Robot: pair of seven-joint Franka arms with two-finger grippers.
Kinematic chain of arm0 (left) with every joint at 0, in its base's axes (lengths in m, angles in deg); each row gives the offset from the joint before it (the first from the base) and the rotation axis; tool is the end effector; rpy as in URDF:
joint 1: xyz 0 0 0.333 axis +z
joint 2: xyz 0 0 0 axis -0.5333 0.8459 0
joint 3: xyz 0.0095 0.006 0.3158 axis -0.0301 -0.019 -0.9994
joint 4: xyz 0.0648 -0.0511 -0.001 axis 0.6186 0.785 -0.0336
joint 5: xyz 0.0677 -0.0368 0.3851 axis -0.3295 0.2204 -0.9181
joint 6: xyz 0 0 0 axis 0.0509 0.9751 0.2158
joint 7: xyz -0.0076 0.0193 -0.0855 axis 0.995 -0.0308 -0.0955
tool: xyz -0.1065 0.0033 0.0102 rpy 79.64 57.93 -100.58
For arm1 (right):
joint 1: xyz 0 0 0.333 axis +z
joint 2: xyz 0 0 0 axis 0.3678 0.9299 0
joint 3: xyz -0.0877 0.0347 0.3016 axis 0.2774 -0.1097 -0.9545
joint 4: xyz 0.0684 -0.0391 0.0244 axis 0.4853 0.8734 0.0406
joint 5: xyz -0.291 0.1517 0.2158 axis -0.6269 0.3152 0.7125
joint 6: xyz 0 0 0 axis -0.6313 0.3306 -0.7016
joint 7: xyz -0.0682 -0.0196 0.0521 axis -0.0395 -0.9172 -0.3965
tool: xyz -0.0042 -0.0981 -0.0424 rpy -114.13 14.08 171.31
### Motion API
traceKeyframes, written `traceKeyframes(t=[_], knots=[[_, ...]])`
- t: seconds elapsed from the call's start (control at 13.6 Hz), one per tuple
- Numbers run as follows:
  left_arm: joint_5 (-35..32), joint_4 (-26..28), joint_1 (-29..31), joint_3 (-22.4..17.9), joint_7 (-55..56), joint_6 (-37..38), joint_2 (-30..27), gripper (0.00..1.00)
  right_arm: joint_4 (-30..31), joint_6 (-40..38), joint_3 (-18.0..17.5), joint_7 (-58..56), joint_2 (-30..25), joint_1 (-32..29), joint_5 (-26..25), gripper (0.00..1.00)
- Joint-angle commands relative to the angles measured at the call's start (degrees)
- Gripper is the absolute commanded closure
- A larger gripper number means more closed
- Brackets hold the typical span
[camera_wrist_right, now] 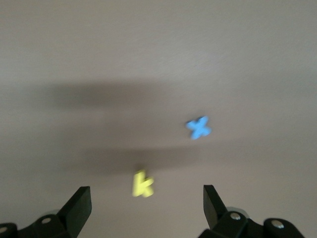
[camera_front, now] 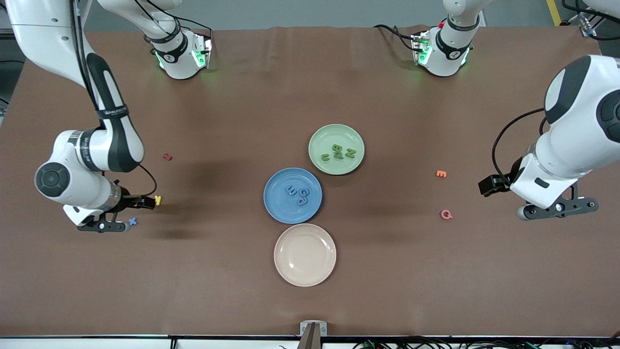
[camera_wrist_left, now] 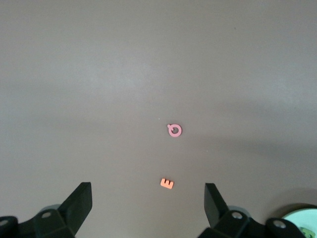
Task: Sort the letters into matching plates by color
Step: 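Grasp the blue x with the right gripper while the left gripper returns to rest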
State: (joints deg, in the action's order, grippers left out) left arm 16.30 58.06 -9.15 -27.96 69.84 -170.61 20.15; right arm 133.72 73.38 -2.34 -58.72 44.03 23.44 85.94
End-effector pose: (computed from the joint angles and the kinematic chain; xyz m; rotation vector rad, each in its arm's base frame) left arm 0.6427 -0.1073 0.5242 -3.0163 -0.1534 -0.0119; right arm 0.6340 -0.0372 0.2664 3.0818 0.0277 -0.0794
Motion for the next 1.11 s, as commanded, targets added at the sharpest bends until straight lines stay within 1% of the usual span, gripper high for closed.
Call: traceKeyframes(t=[0.0, 0.07, 0.22, 0.37, 0.44, 0.59, 0.74, 0.81, 1.03], knots=[[8.93, 0.64, -8.47, -14.08, -4.47, 0.87, -6.96, 0.0, 1.42, 4.14, -1.27, -6.55, 0.3, -3.87, -0.6, 0.0], [12.1, 1.08, -11.11, -18.57, -6.66, 0.87, -8.55, 0.0, 1.25, 4.68, -1.18, -7.87, 1.26, -4.14, -0.69, 0.0], [15.55, 1.35, -16.47, -26.84, -10.79, 1.91, -11.1, 0.0, 0.72, 7.56, -1.27, -10.24, 3.37, -4.93, -0.69, 0.01], [16.0, 1.35, -22.79, -34.67, -12.83, 5.07, -13.21, 0.0, -0.5, 9.51, -1.27, -11.3, 6.01, -5.11, -0.6, 0.07], [16.09, 1.35, -25.0, -37.4, -13.71, 6.39, -14.1, 0.0, -1.47, 9.52, -1.27, -11.39, 7.24, -5.46, -0.43, 0.11], [18.45, 1.87, -26.86, -41.1, -17.04, 9.64, -16.03, 0.0, -2.61, 9.69, -1.35, -11.39, 9.0, -5.81, 0.01, 0.15], [21.44, 5.81, -29.48, -46.1, -19.59, 9.66, -20.15, 0.0, -3.14, 9.78, -1.35, -11.31, 10.06, -5.9, 0.1, 0.18], [21.45, 6.79, -30.98, -47.96, -19.6, 9.65, -21.47, 0.0, -3.67, 9.95, -1.35, -11.31, 10.5, -5.99, 0.19, 0.19], [21.36, 8.55, -30.47, -47.8, -19.69, 9.74, -24.03, 0.0, -4.55, 10.04, -1.44, -11.31, 11.47, -6.17, 0.1, 0.24]])
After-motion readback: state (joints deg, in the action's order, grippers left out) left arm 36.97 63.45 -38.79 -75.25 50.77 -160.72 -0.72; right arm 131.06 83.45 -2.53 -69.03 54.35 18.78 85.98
